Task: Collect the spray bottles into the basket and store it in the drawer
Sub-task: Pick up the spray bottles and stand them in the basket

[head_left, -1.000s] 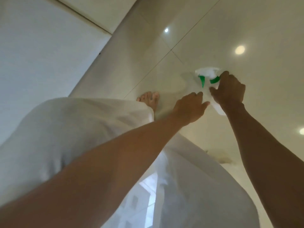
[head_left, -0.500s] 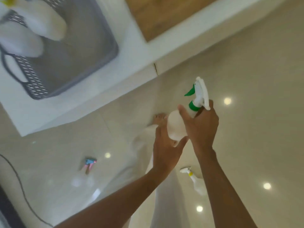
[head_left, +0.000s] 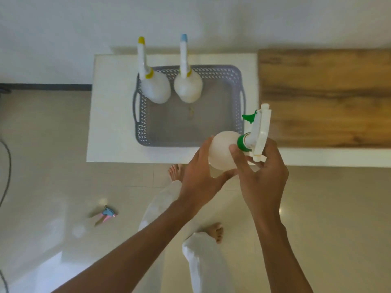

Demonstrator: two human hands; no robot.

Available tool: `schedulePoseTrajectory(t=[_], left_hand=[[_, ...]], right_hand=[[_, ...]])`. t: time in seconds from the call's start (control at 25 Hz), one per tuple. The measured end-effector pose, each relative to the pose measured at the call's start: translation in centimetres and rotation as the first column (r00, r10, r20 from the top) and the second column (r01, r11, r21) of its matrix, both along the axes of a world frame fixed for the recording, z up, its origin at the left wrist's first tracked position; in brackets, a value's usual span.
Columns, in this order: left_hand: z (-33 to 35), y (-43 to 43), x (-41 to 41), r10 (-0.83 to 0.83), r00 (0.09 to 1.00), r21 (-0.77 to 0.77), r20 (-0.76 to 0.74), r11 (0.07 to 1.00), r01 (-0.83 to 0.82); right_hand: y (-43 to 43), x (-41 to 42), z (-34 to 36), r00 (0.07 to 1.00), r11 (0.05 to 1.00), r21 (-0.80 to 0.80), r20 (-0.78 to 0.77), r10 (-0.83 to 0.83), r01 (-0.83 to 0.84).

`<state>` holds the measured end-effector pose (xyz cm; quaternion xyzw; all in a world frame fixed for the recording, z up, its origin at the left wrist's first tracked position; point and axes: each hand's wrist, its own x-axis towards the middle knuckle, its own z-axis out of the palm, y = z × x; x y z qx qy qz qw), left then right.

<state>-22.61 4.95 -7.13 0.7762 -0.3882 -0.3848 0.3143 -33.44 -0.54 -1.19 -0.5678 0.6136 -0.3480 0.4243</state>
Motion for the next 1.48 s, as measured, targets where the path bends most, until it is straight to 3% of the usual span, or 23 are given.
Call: schedulePoseTrajectory(t=[0.16,0.32,0.52,0.64,0.96,1.32,1.48], left_hand=[[-1.1,-5.3,4.9,-0.021,0.998,-0.062,0.055,0.998,0.024],[-2.6,-10.1,7.7,0.090,0.996,-0.110,0.013,0.990,-0.088],[-5.4,-13.9,7.6,0.205,0.969,0.045,-0.136,0.979,-0.200],[-6.9,-15.3,7.1,0.201,0.976,0.059,-0.082,0.979,-0.197],[-8.9,-17.9,6.5,0.181,0.983,0.108,0.037,0.977,-0.184],[-8.7,-17.1,6.0,0.197,0.979,0.069,0.048,0.977,-0.200],[-7.1,-15.0,5.9,0.178,0.983,0.056,0.051,0.982,-0.181]], right_hand=[[-5.5,5.2,-1.2,0.996,0.994,-0.101,-0.083,0.033,-0.042],[-10.5,8.5,-3.0,0.980,0.987,-0.135,-0.190,0.056,-0.083],[-13.8,10.4,-6.0,0.965,0.989,-0.127,-0.259,0.041,-0.076],[-15.1,10.4,-7.6,0.957,0.988,-0.122,-0.285,0.060,-0.098],[-17.9,10.1,-10.1,0.947,0.980,-0.092,-0.288,0.144,-0.177],[-18.3,9.6,-10.1,0.936,0.971,-0.024,-0.273,0.222,-0.237],[-16.7,8.9,-9.1,0.948,0.982,0.027,-0.258,0.185,-0.185]])
